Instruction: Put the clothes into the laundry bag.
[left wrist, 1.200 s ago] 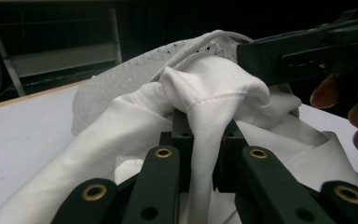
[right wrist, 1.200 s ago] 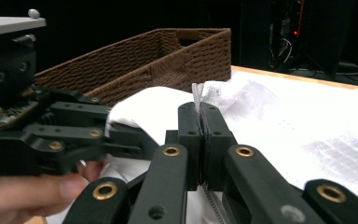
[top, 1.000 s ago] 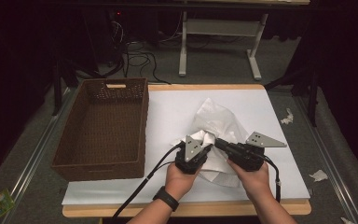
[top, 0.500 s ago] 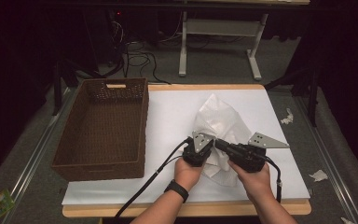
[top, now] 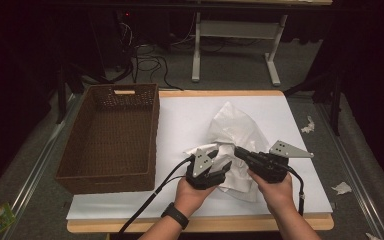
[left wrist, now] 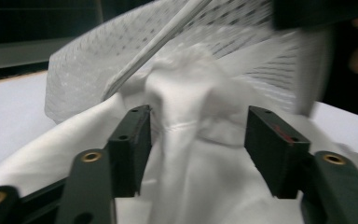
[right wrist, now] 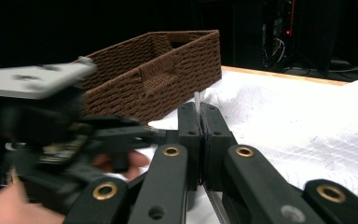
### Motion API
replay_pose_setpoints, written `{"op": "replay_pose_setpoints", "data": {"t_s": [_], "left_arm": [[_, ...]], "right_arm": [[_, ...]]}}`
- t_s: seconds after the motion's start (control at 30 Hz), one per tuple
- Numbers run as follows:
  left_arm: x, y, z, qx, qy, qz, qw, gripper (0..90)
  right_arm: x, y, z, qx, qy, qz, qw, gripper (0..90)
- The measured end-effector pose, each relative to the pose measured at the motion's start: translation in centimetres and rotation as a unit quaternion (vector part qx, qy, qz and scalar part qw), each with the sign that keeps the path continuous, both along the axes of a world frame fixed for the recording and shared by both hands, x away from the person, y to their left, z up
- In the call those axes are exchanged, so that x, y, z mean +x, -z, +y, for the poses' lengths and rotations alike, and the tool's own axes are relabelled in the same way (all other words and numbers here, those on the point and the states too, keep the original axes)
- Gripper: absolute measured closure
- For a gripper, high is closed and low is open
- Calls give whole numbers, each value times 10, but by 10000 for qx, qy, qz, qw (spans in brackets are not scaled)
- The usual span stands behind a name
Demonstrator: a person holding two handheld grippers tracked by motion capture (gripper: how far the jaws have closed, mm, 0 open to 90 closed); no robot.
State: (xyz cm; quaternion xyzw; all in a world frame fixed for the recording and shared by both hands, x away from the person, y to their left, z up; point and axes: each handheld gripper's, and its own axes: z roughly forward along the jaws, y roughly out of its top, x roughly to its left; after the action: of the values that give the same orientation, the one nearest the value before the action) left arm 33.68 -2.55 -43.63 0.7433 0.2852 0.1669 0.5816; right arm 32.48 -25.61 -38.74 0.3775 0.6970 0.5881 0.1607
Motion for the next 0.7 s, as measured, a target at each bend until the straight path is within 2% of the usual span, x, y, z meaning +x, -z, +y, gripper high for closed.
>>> {"op": "replay_pose_setpoints", "data": {"t_s": [0.17, 0.23, 0.3, 0.47, 0.53, 0.57, 0.63, 0.7], "left_arm": [[-9, -8, 17, -80, -95, -138, 9998, 315], [-6, -10, 26, -33, -243, -248, 9994, 269], [1, -8, 32, -34, -353, -263, 9990, 213], [27, 4, 37, 33, -508, 33, 9987, 172], [38, 12, 36, 30, -472, 299, 9984, 162], [41, 15, 34, 26, -417, 412, 9983, 172], [45, 22, 31, 96, -269, 605, 9978, 267], [44, 27, 28, 108, -109, 740, 9971, 489]], "right_arm": [[0, 0, 2, -42, 7, -18, 10000, 894], [0, 0, 2, -34, 6, -12, 10000, 894], [0, 0, 2, -15, 21, -4, 10000, 894], [0, 1, 4, -44, -21, 9, 10000, 894], [1, 1, 4, -51, -39, 13, 10000, 894], [1, 1, 4, -55, -42, 15, 10000, 894], [1, 1, 4, -56, -45, 27, 10000, 894], [2, 2, 3, -43, -38, 29, 10000, 894]]}}
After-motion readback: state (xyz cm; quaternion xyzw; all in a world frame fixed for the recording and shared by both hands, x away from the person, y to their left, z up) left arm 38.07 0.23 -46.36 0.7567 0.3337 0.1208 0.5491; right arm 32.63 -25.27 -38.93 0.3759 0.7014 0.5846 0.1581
